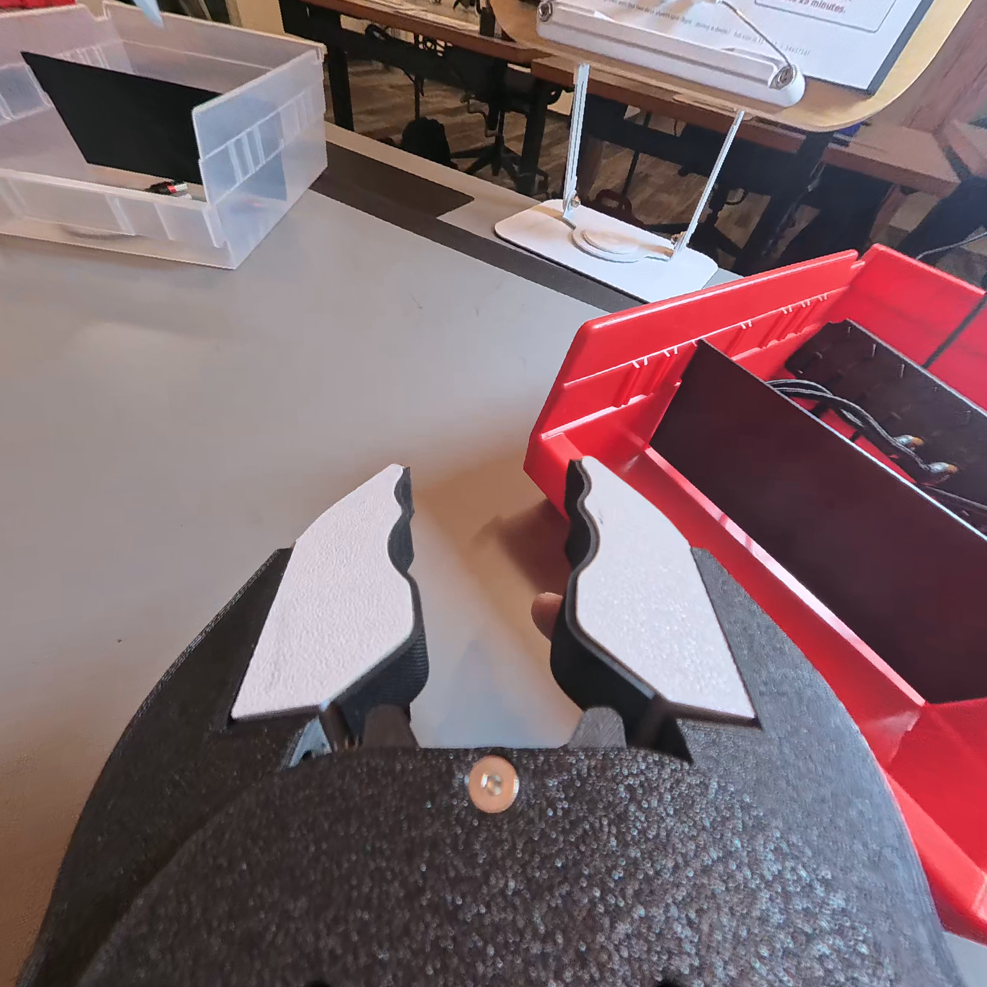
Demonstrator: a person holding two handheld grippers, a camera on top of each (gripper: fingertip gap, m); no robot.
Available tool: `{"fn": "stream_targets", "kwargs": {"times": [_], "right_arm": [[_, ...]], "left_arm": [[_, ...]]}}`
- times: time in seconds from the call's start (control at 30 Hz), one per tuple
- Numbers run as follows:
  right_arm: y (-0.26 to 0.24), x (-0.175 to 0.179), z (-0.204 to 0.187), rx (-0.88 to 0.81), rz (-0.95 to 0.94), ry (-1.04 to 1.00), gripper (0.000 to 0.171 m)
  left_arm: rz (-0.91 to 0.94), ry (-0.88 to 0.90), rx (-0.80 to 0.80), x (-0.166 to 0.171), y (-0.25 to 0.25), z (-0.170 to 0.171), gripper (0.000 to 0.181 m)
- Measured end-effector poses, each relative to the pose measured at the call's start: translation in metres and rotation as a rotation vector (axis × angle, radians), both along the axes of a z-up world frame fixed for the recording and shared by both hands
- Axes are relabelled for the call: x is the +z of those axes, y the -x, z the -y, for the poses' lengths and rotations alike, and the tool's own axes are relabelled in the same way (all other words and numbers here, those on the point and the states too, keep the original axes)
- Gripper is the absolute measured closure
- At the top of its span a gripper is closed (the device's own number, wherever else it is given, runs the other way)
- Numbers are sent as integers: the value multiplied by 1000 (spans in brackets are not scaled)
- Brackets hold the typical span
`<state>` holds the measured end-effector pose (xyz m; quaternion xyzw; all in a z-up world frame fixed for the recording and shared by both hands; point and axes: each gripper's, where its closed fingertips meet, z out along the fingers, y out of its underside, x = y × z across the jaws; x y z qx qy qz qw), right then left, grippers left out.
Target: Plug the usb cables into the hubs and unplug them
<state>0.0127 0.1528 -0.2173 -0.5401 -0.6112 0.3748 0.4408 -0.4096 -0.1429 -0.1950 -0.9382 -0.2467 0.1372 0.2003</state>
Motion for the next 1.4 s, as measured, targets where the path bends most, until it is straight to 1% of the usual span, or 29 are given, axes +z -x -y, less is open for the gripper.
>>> {"fn": "stream_targets", "kwargs": {"times": [0.03, 0.13, 0.17, 0.2, 0.27, 0.33, 0.47, 0.53, 0.6, 0.67, 0.8, 0.9, 0.93, 0.97, 1.03, 1.13, 1.2, 1.3, 1.33, 1.4], "right_arm": [[0, 0, -1, 2, -1, 0, 116], [1, -3, -3, 3, 0, 7, 117], [1, -4, -5, 2, 4, 13, 117], [2, -7, -5, 2, 12, 22, 117], [4, -12, -6, 4, 32, 41, 118], [5, -16, -5, 12, 48, 58, 117], [7, -23, -3, 24, 75, 68, 118], [8, -25, -3, 25, 84, 68, 118], [8, -27, -4, 24, 93, 72, 118], [9, -30, -4, 26, 102, 75, 118], [8, -27, -2, 31, 93, 67, 119], [7, -22, -2, 34, 73, 61, 120], [6, -19, -2, 33, 64, 57, 120], [5, -17, -2, 31, 54, 55, 120], [3, -11, -2, 32, 30, 53, 120], [0, 0, -1, 35, -12, 44, 121], [-1, 6, 1, 43, -35, 42, 121], [-4, 15, 8, 66, -73, 26, 121], [-4, 19, 12, 79, -92, 16, 121], [-6, 29, 21, 114, -145, -27, 121]], "left_arm": [[51, 44, 16, -14, 8, 2, 134], [172, 150, 38, -51, 22, 7, 134], [225, 183, 54, -62, 23, 10, 131], [277, 182, 71, -68, 24, 9, 130], [317, 226, 48, -73, 27, 12, 129], [330, 314, 3, -72, 28, 21, 128], [436, 435, -25, -73, 20, 37, 125], [467, 401, -35, -76, 18, 32, 124], [507, 309, -25, -80, 15, 19, 123], [540, 268, -12, -90, 12, 11, 126], [615, 195, -41, -94, -5, -5, 142], [564, 168, -63, -92, -8, -13, 154], [534, 153, -68, -86, -7, -15, 161], [468, 128, -50, -76, 0, -17, 164], [349, 72, -12, -47, 11, -20, 165], [177, -42, -67, 17, 9, -27, 166], [82, -127, -111, 63, -5, -33, 166], [19, -330, -251, 127, -58, -55, 166], [38, -420, -319, 143, -87, -66, 166], [105, -599, -480, 162, -155, -88, 166]]}}
